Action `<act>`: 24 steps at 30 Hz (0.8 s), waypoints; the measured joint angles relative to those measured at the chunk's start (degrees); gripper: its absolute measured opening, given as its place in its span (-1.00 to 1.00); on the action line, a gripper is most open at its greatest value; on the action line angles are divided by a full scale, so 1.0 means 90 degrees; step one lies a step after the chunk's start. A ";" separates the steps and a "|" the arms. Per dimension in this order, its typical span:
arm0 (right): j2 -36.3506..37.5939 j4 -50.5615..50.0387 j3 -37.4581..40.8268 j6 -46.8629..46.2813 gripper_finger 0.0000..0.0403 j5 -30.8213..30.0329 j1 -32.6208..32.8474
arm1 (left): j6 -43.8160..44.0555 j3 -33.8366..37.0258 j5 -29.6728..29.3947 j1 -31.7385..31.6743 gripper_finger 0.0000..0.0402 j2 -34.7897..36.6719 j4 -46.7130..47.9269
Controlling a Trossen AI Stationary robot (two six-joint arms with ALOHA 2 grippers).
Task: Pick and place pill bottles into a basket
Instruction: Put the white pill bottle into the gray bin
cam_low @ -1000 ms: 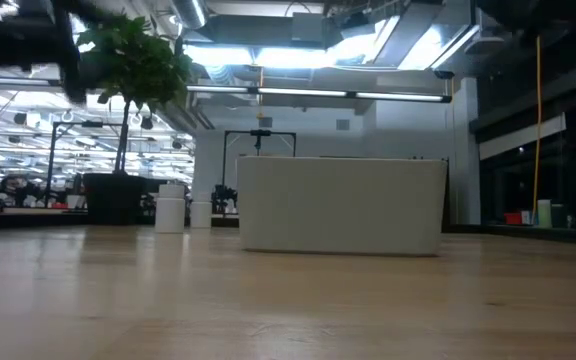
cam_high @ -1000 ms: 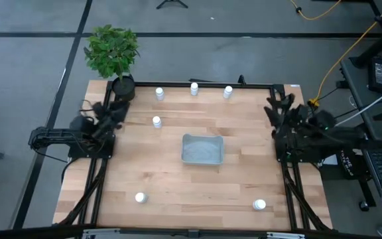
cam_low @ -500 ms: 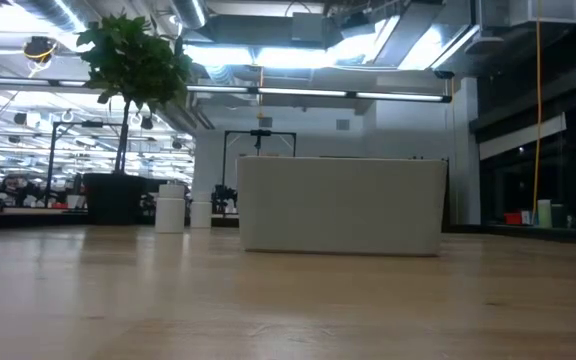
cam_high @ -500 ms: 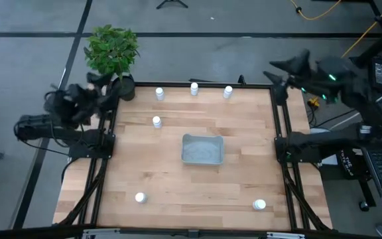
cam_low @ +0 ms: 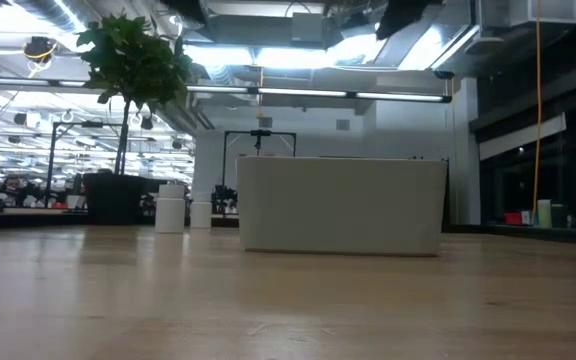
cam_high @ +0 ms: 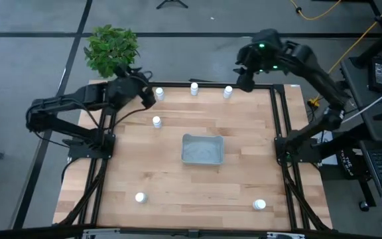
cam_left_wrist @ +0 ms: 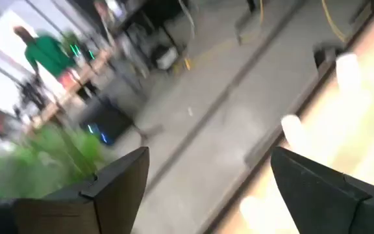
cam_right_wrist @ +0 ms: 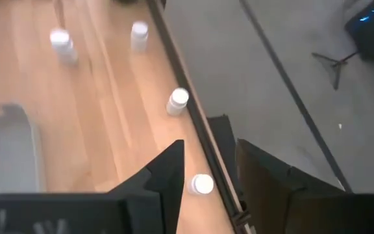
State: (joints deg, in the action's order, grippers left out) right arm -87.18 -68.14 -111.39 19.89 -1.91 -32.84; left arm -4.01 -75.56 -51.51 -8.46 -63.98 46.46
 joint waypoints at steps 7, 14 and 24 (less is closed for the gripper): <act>-0.0877 -0.0321 0.0000 0.0659 -0.30 0.0017 -0.0262 | 0.2327 0.0438 0.0061 -0.0125 0.58 -0.0112 0.1418; -0.1234 -0.0391 0.0121 0.0717 -0.11 0.1419 -0.1360 | 0.3246 0.0650 0.0308 0.0135 0.58 -0.0108 0.1731; -0.1775 0.0014 0.0355 -0.0189 0.66 0.1538 -0.2287 | 0.3313 0.0650 0.0186 0.0256 0.58 -0.0105 0.1724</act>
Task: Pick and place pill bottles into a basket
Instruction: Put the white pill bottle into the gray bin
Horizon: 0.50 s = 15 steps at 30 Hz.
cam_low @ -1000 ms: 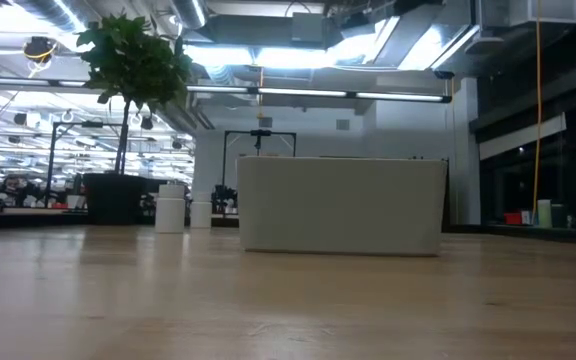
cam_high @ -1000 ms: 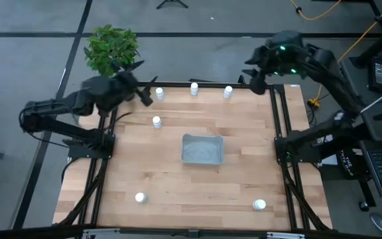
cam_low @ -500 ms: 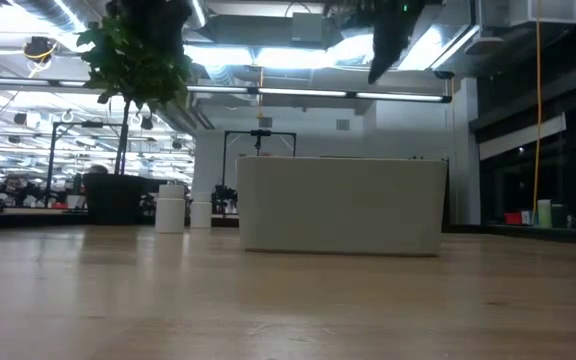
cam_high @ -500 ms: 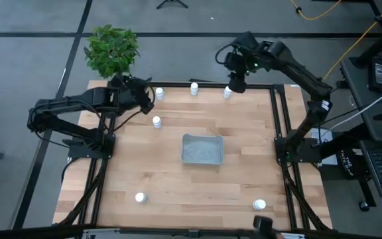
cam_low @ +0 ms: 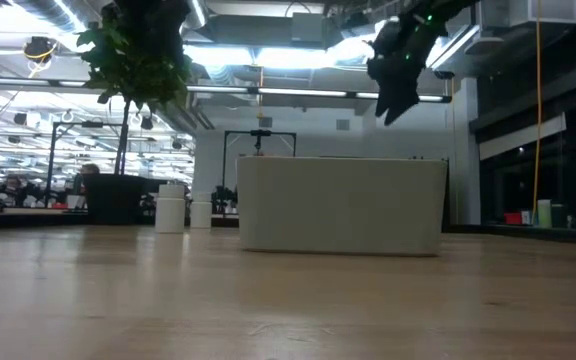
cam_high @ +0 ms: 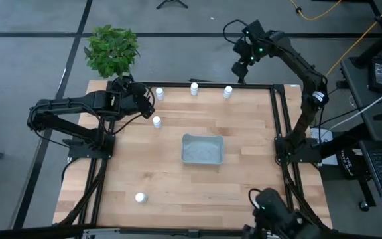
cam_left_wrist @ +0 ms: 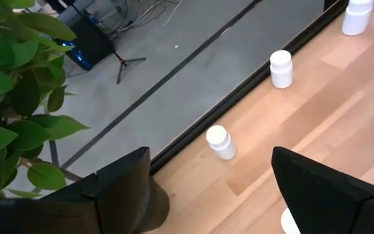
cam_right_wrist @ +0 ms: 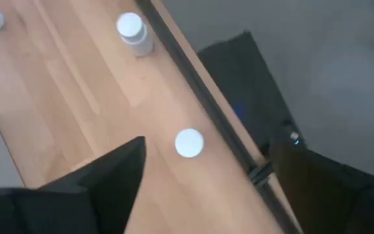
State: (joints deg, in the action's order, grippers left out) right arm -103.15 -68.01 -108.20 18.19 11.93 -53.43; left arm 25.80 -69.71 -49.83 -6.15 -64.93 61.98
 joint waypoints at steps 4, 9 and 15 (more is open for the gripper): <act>-0.0426 0.0002 0.0002 -0.0313 0.80 -0.0428 0.0144 | -0.0229 0.0000 -0.0001 -0.0006 0.58 0.0000 -0.0002; -0.0910 -0.0029 0.0003 -0.0770 0.81 -0.0896 0.0436 | -0.0389 0.0002 0.0065 -0.0108 0.58 0.0000 -0.0007; -0.1406 -0.0040 0.0005 -0.1178 0.81 -0.1337 0.0746 | -0.0437 0.0002 0.0417 -0.0204 0.58 0.0000 -0.0019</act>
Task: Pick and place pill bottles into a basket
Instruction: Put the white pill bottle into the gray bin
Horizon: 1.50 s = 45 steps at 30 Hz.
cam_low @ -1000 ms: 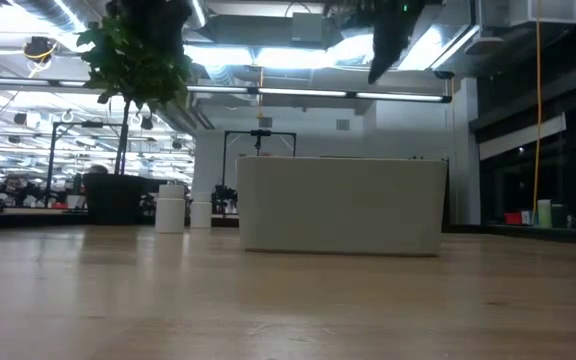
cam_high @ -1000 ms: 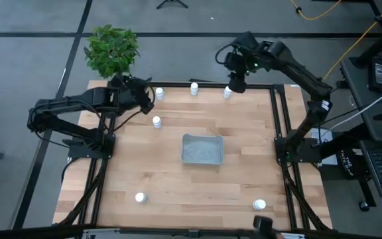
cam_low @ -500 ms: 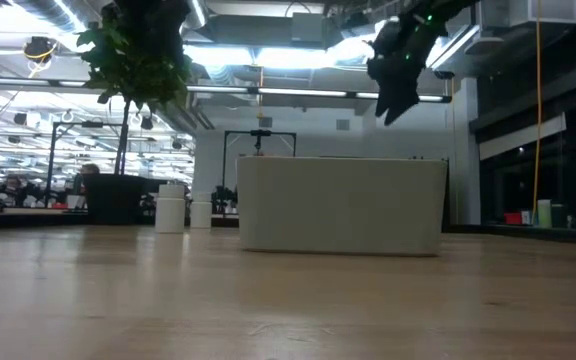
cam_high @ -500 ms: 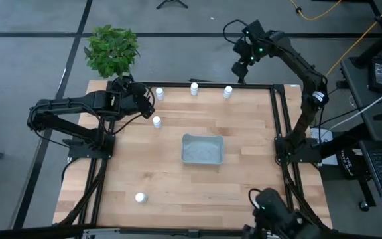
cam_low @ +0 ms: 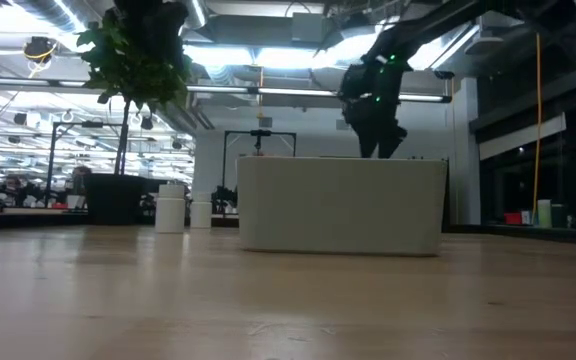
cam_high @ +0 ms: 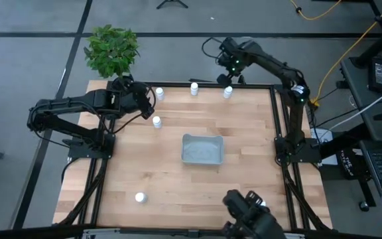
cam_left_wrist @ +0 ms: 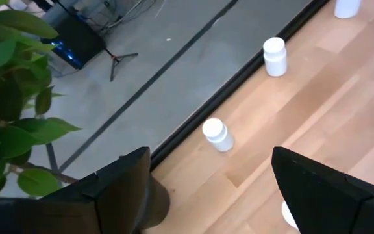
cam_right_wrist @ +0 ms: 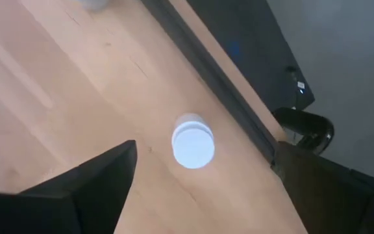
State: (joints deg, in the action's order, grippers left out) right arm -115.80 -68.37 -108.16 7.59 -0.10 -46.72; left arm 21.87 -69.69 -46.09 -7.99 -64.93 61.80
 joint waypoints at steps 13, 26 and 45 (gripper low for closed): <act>-0.0769 -0.0351 0.0000 -0.0299 0.81 -0.0156 0.0098 | 0.0040 0.0000 0.0274 0.0000 0.58 0.0000 -0.0010; -0.0916 -0.0149 0.0289 -0.0336 0.79 -0.0196 0.0099 | 0.0051 0.0000 0.0260 0.0000 0.58 0.0000 -0.0010; -0.0922 0.0574 0.0930 -0.0295 0.48 -0.0201 0.0097 | -0.0011 0.0000 0.0461 0.0000 0.58 0.0000 -0.0037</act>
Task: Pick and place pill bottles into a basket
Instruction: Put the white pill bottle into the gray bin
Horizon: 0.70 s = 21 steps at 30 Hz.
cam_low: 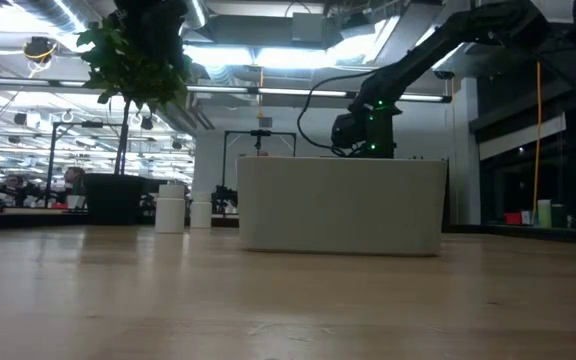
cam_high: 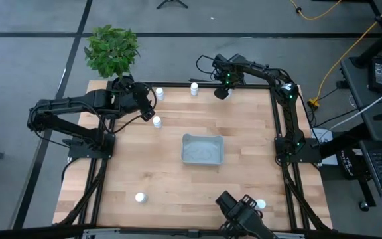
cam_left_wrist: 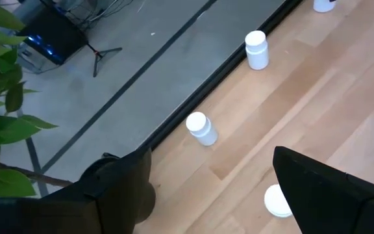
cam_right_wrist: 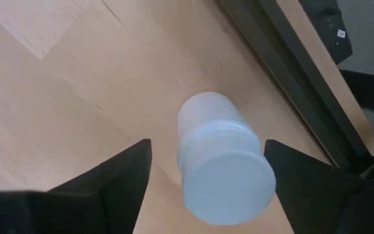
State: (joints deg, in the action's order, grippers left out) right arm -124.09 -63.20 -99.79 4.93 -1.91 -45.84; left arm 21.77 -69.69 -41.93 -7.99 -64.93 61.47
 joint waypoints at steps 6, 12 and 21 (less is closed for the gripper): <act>0.0000 -0.0003 0.0000 -0.0017 0.31 0.0000 0.0000 | 0.0051 0.0000 0.0005 0.0000 0.58 0.0000 0.0000; 0.0012 -0.0141 -0.0005 -0.0018 -0.14 -0.0008 0.0005 | 0.0062 0.0000 0.0005 0.0000 0.58 0.0000 0.0000; 0.0326 -0.0266 -0.0006 0.0201 -0.20 -0.0015 0.0284 | 0.0059 0.0000 0.0005 0.0000 0.58 0.0000 0.0000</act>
State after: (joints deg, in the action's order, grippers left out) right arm -121.16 -65.59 -99.84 6.74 -2.04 -43.29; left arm 22.30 -69.69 -41.89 -7.99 -64.93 61.47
